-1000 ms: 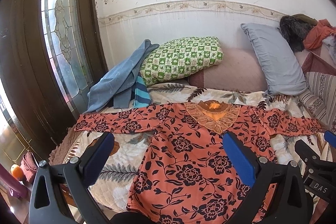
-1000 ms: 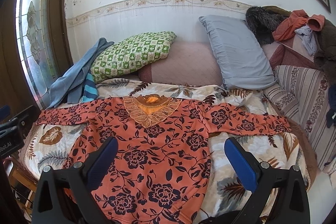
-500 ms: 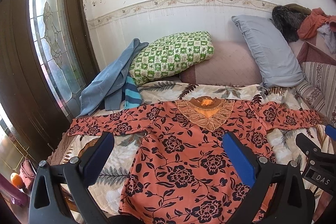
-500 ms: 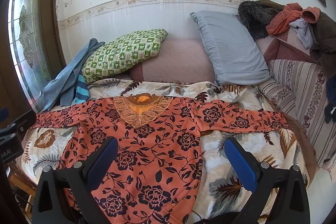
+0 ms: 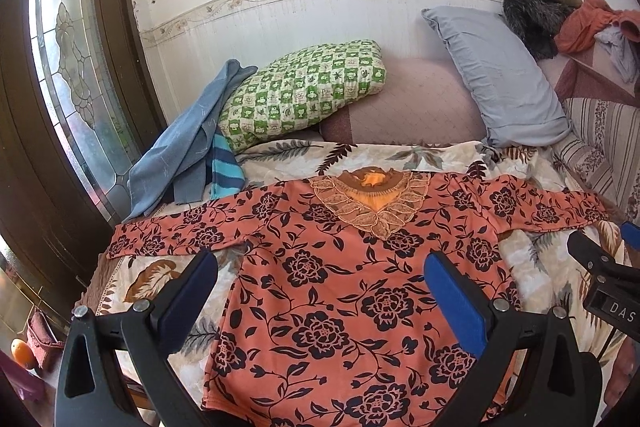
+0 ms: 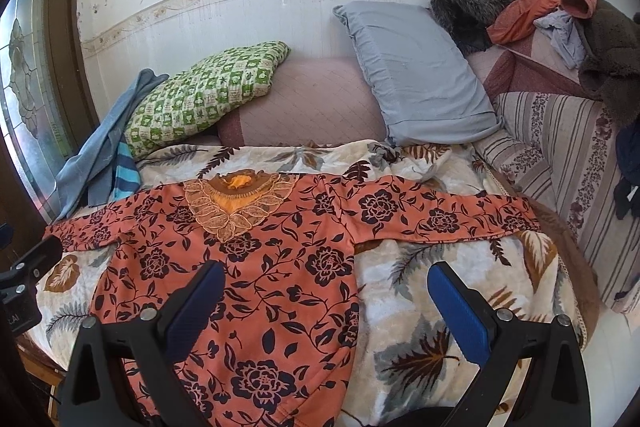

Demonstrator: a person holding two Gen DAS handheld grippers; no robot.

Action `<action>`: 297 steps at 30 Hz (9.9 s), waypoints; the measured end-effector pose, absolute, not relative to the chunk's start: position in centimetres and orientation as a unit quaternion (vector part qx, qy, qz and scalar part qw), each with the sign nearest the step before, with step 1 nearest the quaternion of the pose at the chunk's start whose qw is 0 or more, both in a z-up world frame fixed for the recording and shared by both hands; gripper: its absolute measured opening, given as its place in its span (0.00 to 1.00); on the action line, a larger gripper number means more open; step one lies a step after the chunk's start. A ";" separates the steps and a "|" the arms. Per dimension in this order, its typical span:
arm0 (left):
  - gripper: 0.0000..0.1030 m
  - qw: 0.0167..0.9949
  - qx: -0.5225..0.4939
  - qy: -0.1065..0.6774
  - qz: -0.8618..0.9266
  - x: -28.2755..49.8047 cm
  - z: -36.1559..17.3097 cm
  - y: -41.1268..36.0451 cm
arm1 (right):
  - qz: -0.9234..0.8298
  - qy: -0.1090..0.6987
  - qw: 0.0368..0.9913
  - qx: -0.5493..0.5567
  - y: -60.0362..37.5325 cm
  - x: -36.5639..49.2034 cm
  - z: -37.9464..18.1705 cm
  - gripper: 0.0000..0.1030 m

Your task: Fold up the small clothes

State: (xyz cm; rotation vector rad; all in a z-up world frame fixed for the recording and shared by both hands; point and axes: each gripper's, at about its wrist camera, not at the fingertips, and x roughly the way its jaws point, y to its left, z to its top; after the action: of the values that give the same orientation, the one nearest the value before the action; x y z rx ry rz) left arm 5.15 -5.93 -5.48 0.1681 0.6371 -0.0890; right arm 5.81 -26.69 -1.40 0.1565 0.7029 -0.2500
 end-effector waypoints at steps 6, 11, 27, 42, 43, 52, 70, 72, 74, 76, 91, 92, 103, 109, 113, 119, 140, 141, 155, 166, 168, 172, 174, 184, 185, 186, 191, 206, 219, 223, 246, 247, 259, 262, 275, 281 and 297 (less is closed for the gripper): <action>1.00 0.934 0.035 0.341 -0.106 2.8 -7.0 -5.7 | -0.129 0.340 0.928 0.076 -27.2 4.9 -1.1 0.99; 1.00 0.898 -0.004 0.385 -0.215 -3.2 -10.5 -5.8 | -0.149 0.336 0.928 0.058 -28.5 3.2 -0.6 0.99; 1.00 0.881 0.057 0.376 -0.280 -3.7 -11.1 -10.6 | -0.222 0.338 0.899 0.165 -44.0 0.5 -4.9 0.98; 1.00 0.952 0.140 0.263 -0.069 15.1 -15.2 -15.0 | -0.125 0.342 0.785 0.501 -60.7 10.6 -22.0 0.61; 1.00 0.953 0.136 0.264 -0.059 16.3 -15.7 -14.9 | -0.141 0.338 0.774 0.516 -61.6 11.4 -23.0 0.60; 1.00 0.955 0.110 0.276 0.005 24.5 -19.5 -12.5 | -0.245 0.293 0.736 0.558 -67.4 14.4 -26.9 0.43; 1.00 0.961 -0.004 0.249 0.122 25.9 -16.5 2.5 | -0.006 0.266 0.879 0.395 -46.2 26.9 -8.0 0.05; 1.00 0.959 -0.016 0.240 0.150 25.9 -16.4 5.0 | 0.038 0.280 0.885 0.369 -40.0 29.3 -7.0 0.05; 1.00 0.954 -0.020 0.236 0.185 26.2 -16.6 7.4 | 0.065 0.300 0.892 0.331 -33.3 31.5 -7.2 0.05; 1.00 0.946 -0.027 0.245 0.213 26.8 -17.1 9.6 | 0.077 0.343 0.890 0.289 -26.7 33.6 -8.8 0.06; 1.00 0.887 -0.133 0.350 0.270 28.4 -19.3 19.3 | 0.102 0.521 0.843 -0.086 -11.2 33.3 -18.9 0.31; 1.00 0.886 -0.143 0.350 0.267 28.3 -19.3 19.6 | 0.114 0.515 0.847 -0.065 -12.4 32.8 -18.3 0.35; 1.00 0.873 -0.196 0.361 0.264 27.9 -19.4 23.4 | 0.073 0.458 0.778 0.424 -23.7 30.0 -22.1 0.70; 1.00 0.874 -0.186 0.348 0.282 27.5 -18.9 24.4 | -0.007 0.376 0.731 0.570 -27.1 25.3 -25.5 0.71; 1.00 0.877 -0.166 0.351 0.281 27.6 -18.7 24.7 | -0.052 0.381 0.758 0.528 -27.5 26.4 -24.8 0.71; 1.00 0.870 -0.163 0.355 0.301 27.3 -18.8 26.7 | -0.007 0.429 0.745 0.511 -24.7 31.5 -24.9 0.71; 1.00 0.829 -0.250 0.378 0.328 24.8 -21.4 36.2 | 0.096 0.518 0.809 0.261 -11.7 33.9 -26.0 0.33; 1.00 0.824 -0.267 0.377 0.328 24.5 -21.7 37.1 | 0.105 0.512 0.816 0.247 -11.5 33.5 -25.6 0.33; 1.00 0.814 -0.398 0.344 0.247 26.2 -23.7 44.1 | 0.202 0.424 0.831 0.298 -17.3 24.9 -28.4 0.31; 0.68 0.799 -0.419 0.406 0.145 32.7 -26.5 45.0 | 0.223 0.408 0.824 0.323 -17.7 25.2 -29.3 0.31; 0.68 0.802 -0.411 0.408 0.150 33.2 -26.4 44.8 | 0.226 0.406 0.823 0.327 -17.8 25.2 -29.4 0.31; 0.36 0.798 -0.418 0.404 0.156 34.7 -26.9 45.3 | 0.232 0.402 0.820 0.336 -18.1 25.2 -29.6 0.31; 0.21 0.797 -0.422 0.400 0.161 35.1 -27.2 45.6 | 0.234 0.400 0.818 0.340 -18.2 25.2 -29.7 0.31; 0.07 0.854 -0.353 0.356 0.139 33.4 -19.9 40.6 | 0.240 0.397 0.813 0.351 -18.5 25.3 -29.8 0.31; 0.07 0.864 -0.335 0.353 0.133 33.1 -18.3 39.2 | 0.240 0.397 0.812 0.353 -18.5 25.3 -29.7 0.31; 0.07 0.873 -0.319 0.347 0.120 32.7 -16.7 37.6 | 0.240 0.399 0.810 0.355 -18.6 25.4 -29.6 0.31; 0.07 0.914 -0.215 0.339 0.054 31.1 -9.5 27.1 | 0.249 0.421 0.791 0.368 -20.0 25.0 -28.0 0.34; 0.07 0.892 -0.019 0.406 -0.197 29.1 -11.3 -16.3 | 0.049 0.227 0.846 0.480 -44.0 15.4 -21.8 0.36; 0.65 0.911 0.051 0.390 -0.128 28.2 -15.2 -12.9 | 0.068 0.259 0.848 0.458 -43.8 16.7 -21.9 0.60; 0.65 0.912 0.086 0.400 0.004 30.2 -16.6 -4.8 | 0.096 0.296 0.854 0.417 -40.5 17.9 -22.5 0.60; 0.71 0.881 0.125 0.457 0.005 29.9 -21.2 0.5 | 0.040 0.449 0.823 0.346 -38.5 23.7 -23.9 0.17; 0.71 0.884 0.125 0.450 0.002 28.3 -20.5 1.2 | 0.041 0.447 0.828 0.337 -39.1 21.8 -22.8 0.17; 0.90 0.900 0.057 0.431 0.029 11.2 -17.7 6.2 | 0.039 0.408 0.849 0.334 -40.2 3.2 -17.1 0.67; 0.90 0.893 0.069 0.444 0.018 9.0 -17.9 6.1 | 0.041 0.426 0.846 0.317 -39.4 0.9 -17.3 0.67; 0.90 0.883 0.057 0.465 0.038 2.3 -18.4 10.6 | 0.068 0.485 0.800 0.347 -38.6 -2.7 -23.0 0.65; 0.76 0.879 0.035 0.476 0.019 1.9 -19.4 11.2 | 0.051 0.507 0.796 0.327 -37.7 -2.5 -24.1 0.65; 0.73 0.834 -0.036 0.550 -0.036 5.6 -25.6 11.6 | 0.039 0.576 0.767 0.279 -33.7 -1.6 -27.5 0.65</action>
State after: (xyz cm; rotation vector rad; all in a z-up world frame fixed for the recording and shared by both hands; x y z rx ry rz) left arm 5.55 11.55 -25.56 -0.0754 1.1642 -0.0755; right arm -1.56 -33.75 -27.47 0.6065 1.2513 0.0855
